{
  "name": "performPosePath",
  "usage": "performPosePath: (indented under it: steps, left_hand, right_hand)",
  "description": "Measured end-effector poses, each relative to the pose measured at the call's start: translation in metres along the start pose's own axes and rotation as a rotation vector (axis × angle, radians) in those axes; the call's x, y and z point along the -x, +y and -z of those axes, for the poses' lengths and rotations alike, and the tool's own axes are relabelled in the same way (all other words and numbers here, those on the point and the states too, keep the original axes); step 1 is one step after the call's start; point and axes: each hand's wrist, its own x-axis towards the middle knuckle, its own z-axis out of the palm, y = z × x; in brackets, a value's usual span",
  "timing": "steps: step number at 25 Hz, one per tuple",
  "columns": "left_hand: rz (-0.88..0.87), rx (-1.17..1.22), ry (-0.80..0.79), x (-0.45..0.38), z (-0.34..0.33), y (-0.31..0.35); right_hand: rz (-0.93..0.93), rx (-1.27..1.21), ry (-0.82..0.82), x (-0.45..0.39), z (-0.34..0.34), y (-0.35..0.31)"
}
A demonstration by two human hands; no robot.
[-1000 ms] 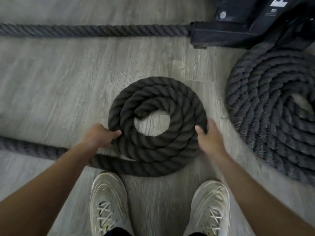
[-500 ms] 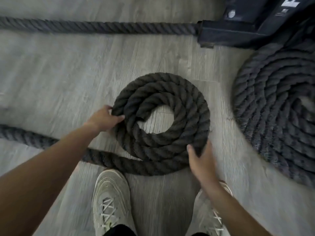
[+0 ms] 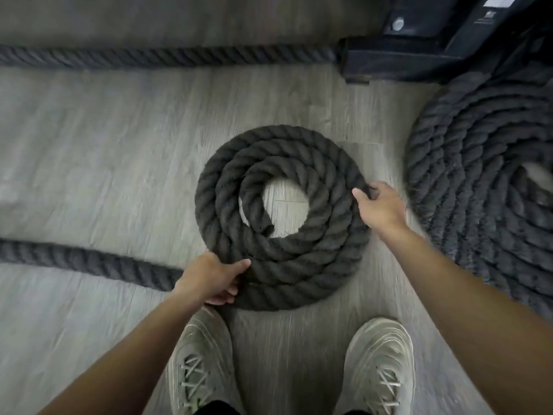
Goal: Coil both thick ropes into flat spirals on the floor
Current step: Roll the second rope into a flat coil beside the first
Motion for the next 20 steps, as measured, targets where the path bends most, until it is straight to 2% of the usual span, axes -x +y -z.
performPosePath:
  steps: [2, 4, 7, 11, 14, 18, 20]
  left_hand:
    - [0.002, -0.050, -0.025, 0.006, 0.006, 0.005]
    - [-0.042, -0.041, 0.116, -0.003, 0.036, 0.016]
    - [-0.170, 0.001, 0.349, -0.030, 0.085, 0.037]
    - [-0.299, 0.132, 0.298, -0.061, 0.088, 0.053]
    - [-0.303, -0.077, 0.449, -0.071, 0.068, 0.048]
    - [-0.124, -0.180, 0.444, -0.040, 0.055, 0.041]
    - [-0.116, -0.212, 0.445, -0.021, 0.021, 0.022]
  right_hand:
    - [-0.029, -0.009, 0.006, -0.011, -0.002, -0.005]
    - [-0.061, -0.032, 0.013, 0.012, -0.010, 0.006]
    - [-0.098, -0.072, -0.003, 0.100, -0.025, 0.035]
    - [-0.086, -0.101, -0.163, 0.181, -0.045, 0.052]
    - [-0.134, -0.137, -0.201, 0.170, -0.046, 0.050]
    - [-0.048, -0.117, -0.102, 0.130, -0.026, 0.038]
    - [-0.037, -0.106, -0.044, 0.089, -0.014, 0.027]
